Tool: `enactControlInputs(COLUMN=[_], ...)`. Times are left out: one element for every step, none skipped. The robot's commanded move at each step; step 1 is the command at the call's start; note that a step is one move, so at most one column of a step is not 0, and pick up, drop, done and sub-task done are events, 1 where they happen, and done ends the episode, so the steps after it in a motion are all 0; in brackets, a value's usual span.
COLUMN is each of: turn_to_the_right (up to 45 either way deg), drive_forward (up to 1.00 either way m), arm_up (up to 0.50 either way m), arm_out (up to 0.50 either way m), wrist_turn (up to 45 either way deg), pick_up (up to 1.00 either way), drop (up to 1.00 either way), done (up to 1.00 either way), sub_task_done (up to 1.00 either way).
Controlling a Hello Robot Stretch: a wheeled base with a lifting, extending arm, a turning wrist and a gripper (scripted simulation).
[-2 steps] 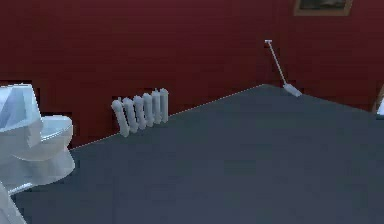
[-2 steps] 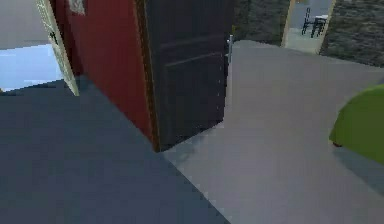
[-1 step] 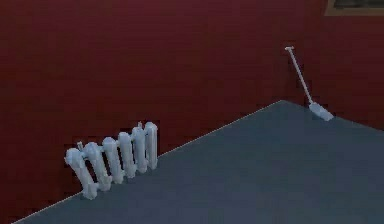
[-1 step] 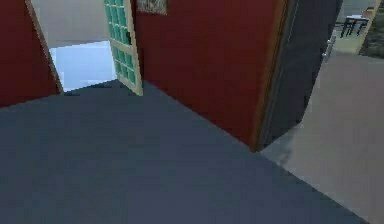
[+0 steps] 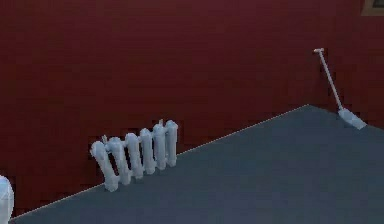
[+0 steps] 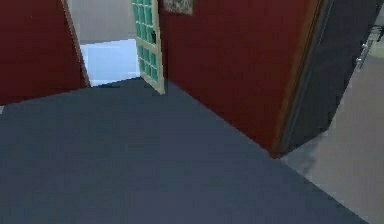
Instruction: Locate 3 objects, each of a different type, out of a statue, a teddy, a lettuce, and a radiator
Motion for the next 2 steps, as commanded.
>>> enactControlInputs(turn_to_the_right=[0.0, -30.0], drive_forward=[0.05, 0.00], arm_up=[0.00, 0.00], arm_out=[0.00, 0.00], wrist_turn=[0.0, 0.0], pick_up=[0.00, 0.00], drop=[0.00, 0.00], done=[0.00, 0.00], sub_task_done=[0.00, 0.00])
